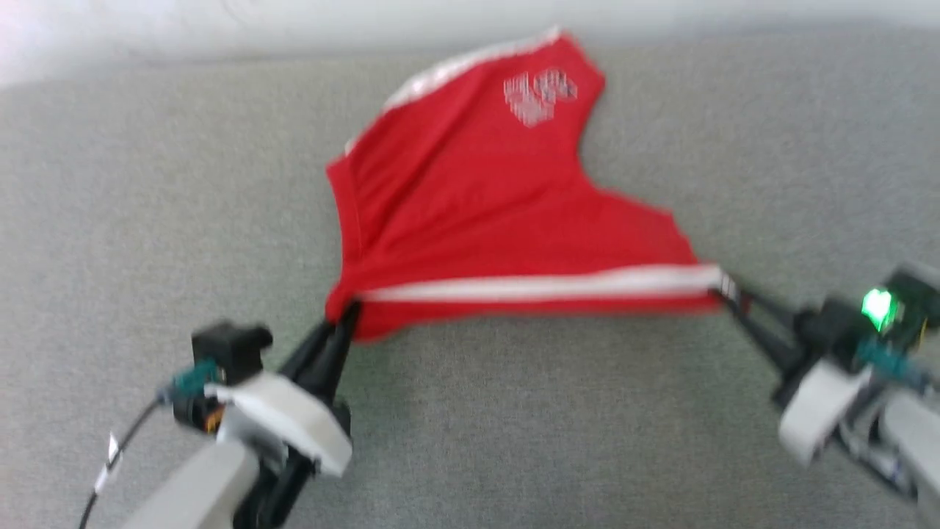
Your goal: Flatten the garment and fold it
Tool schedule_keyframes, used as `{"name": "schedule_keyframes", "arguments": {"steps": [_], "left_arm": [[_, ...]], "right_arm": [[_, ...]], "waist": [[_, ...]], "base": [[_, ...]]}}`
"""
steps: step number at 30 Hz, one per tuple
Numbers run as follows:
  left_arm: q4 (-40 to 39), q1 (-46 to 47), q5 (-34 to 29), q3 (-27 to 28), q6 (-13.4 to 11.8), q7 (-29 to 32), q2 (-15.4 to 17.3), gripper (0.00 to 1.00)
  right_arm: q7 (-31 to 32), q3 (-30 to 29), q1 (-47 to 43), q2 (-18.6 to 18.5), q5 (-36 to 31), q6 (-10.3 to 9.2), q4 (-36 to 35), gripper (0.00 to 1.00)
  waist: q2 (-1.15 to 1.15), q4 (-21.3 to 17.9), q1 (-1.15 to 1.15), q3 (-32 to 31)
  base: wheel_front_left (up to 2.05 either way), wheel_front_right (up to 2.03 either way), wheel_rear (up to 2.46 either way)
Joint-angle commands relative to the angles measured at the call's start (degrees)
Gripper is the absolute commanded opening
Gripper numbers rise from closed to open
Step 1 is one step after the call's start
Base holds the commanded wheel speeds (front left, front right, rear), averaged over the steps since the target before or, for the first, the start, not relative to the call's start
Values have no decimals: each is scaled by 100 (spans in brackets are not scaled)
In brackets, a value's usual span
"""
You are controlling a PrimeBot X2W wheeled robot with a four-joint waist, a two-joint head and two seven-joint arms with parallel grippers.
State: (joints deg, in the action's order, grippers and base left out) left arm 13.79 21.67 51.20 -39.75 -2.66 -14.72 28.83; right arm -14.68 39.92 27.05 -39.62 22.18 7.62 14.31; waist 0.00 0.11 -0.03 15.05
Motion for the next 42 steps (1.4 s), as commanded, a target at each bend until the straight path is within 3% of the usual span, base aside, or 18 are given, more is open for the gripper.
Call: {"name": "schedule_keyframes", "arguments": {"steps": [1,8,12,19,23,29,34,42], "left_arm": [[-70,-277,12,-13,-69,-28,69,0],[-384,-1243,77,-107,-321,-28,320,0],[-750,-1892,176,-203,-551,61,528,0],[-1044,-1896,156,-231,-650,142,531,0],[-1001,-1468,87,-179,-574,163,421,0],[-618,-601,-110,-143,-384,188,175,0],[-227,82,-203,-10,-252,128,-78,0],[434,976,-331,283,-131,18,-532,0]], "right_arm": [[17,-4,-406,-56,71,-13,-111,0],[250,-147,-1719,-35,181,-13,-596,0],[330,-591,-2537,141,139,-13,-864,0],[401,-1128,-2674,398,-19,-13,-1129,0],[436,-1395,-2100,590,-128,-13,-1111,0],[741,-1140,-763,499,-174,-13,-784,0],[1026,-595,619,380,-10,-13,-253,0],[1529,443,2629,630,431,-13,946,0]], "waist": [[0,-60,3,-565],[0,-111,3,-938],[0,-46,3,-1097],[0,99,3,-994],[0,214,3,-779],[0,430,3,-299],[0,576,3,215],[0,797,3,997]], "base": [[0,0,0],[0,0,0],[0,0,0],[0,0,0],[0,0,0],[0,0,0],[0,0,0],[0,0,0]]}}
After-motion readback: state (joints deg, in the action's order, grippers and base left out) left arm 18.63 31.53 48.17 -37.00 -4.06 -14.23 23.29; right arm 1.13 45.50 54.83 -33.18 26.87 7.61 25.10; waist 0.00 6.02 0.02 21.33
